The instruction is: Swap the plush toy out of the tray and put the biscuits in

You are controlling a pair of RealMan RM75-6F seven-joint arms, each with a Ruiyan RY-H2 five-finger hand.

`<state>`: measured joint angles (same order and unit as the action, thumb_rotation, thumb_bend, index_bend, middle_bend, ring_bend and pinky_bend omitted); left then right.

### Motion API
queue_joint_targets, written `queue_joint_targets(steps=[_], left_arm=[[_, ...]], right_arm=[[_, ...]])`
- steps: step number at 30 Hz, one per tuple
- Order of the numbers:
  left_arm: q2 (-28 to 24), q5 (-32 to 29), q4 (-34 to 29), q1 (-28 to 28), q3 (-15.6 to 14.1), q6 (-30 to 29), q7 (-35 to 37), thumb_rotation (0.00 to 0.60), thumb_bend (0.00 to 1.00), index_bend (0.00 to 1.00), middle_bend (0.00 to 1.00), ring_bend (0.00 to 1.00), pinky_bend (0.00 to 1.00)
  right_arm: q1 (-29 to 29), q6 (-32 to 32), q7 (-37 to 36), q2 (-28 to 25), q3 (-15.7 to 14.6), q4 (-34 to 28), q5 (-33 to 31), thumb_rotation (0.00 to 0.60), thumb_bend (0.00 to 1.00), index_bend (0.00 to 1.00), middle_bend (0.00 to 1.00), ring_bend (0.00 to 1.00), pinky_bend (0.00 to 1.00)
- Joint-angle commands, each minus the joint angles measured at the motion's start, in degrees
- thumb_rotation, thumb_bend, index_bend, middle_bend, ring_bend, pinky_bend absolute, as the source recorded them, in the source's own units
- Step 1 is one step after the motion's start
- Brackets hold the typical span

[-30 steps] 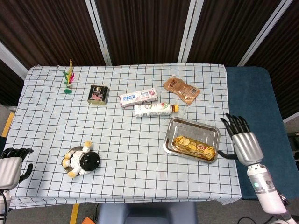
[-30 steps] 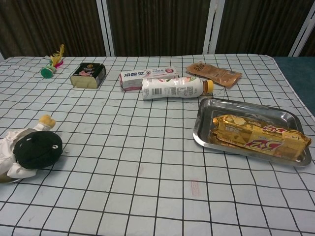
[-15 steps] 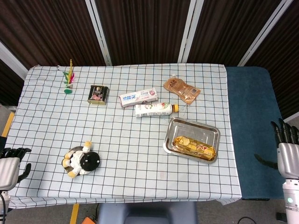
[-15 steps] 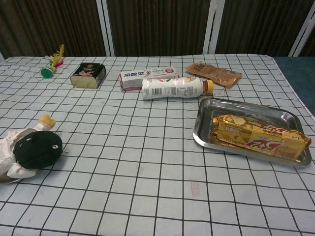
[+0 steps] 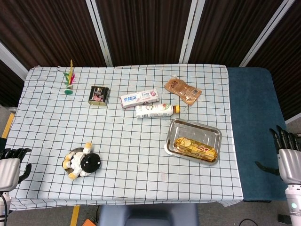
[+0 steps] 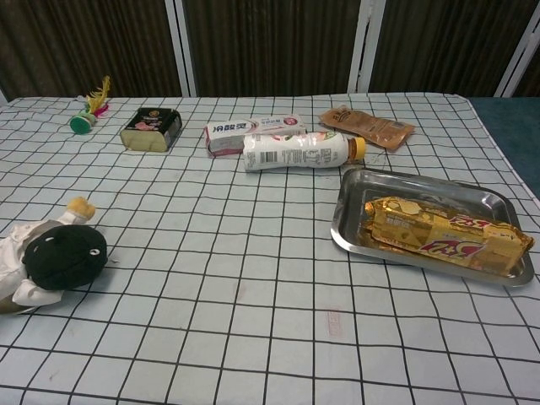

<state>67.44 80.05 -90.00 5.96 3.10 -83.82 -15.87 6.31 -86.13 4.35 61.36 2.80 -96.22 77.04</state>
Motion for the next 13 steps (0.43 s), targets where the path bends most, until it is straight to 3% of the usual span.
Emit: queue_joint_targets(steps=[1, 13], left_arm=[[-0.11, -0.05, -0.09, -0.02, -0.04, 0.13, 0.1, 0.6, 0.44, 0.29, 0.31, 0.27, 0.21], [-0.68, 0.17, -0.84, -0.13, -0.11, 0.25, 0.75, 0.6, 0.44, 0.29, 0.31, 0.27, 0.21]], right_arm=[[-0.06, 0.58, 0.68, -0.01, 0.2, -0.19, -0.06, 0.6, 0.09, 0.0, 0.0, 0.0, 0.0], [-0.63, 1.69, 2.11, -0.08, 0.74, -0.87, -0.19, 0.6, 0.09, 0.0, 0.0, 0.0, 0.0]])
